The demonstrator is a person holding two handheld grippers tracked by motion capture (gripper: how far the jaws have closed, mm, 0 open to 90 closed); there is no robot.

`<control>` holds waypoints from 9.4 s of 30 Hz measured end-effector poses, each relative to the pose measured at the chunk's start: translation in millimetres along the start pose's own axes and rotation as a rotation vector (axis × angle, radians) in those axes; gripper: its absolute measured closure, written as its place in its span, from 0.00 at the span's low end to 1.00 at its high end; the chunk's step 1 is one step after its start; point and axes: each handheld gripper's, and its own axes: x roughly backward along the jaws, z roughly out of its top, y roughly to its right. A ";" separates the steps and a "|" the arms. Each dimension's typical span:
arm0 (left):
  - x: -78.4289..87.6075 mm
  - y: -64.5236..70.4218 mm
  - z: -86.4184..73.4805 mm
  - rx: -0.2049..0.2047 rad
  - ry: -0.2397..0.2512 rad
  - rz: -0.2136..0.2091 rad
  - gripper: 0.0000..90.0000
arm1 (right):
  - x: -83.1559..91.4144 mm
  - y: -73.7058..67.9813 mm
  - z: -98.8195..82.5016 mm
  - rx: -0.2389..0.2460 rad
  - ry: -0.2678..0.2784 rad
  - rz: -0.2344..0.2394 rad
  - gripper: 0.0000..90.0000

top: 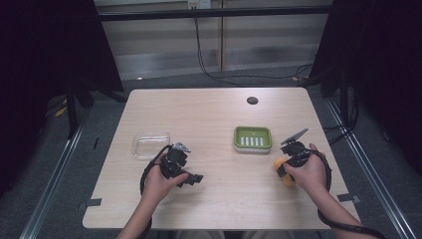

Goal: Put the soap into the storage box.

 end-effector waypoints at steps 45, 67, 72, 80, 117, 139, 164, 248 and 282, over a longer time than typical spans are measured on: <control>-0.1 -3.8 -1.7 0.005 -0.007 -0.002 0.08 | 32.5 -22.2 40.8 0.403 0.011 0.049 0.57; 0.0 -3.8 -1.7 0.017 0.007 0.004 0.08 | 32.6 -22.3 60.7 0.477 0.033 0.065 0.57; 0.1 -4.2 -1.6 0.003 -0.008 0.003 0.08 | 33.0 -23.3 64.8 0.490 0.038 0.070 0.57; -1.0 -4.2 -2.3 0.003 -0.016 0.001 0.08 | 34.3 -23.8 71.0 0.502 0.042 0.069 0.57; -0.8 -7.0 -2.1 0.002 -0.015 -0.020 0.07 | 24.6 -21.9 97.7 0.574 0.052 0.087 0.57; -2.6 -7.9 -3.1 -0.002 -0.025 -0.025 0.07 | 19.7 -22.7 115.0 0.646 0.054 0.081 0.57; -4.8 -6.9 -3.1 -0.008 -0.031 -0.030 0.07 | 13.9 -21.9 126.6 0.669 0.055 0.091 0.57; -5.4 -7.5 -2.2 -0.019 -0.038 -0.028 0.08 | -6.5 -21.0 149.6 0.708 0.063 0.106 0.57; -2.2 -10.7 -3.4 -0.009 -0.028 -0.017 0.08 | -20.1 -27.3 154.0 0.757 0.048 0.112 0.57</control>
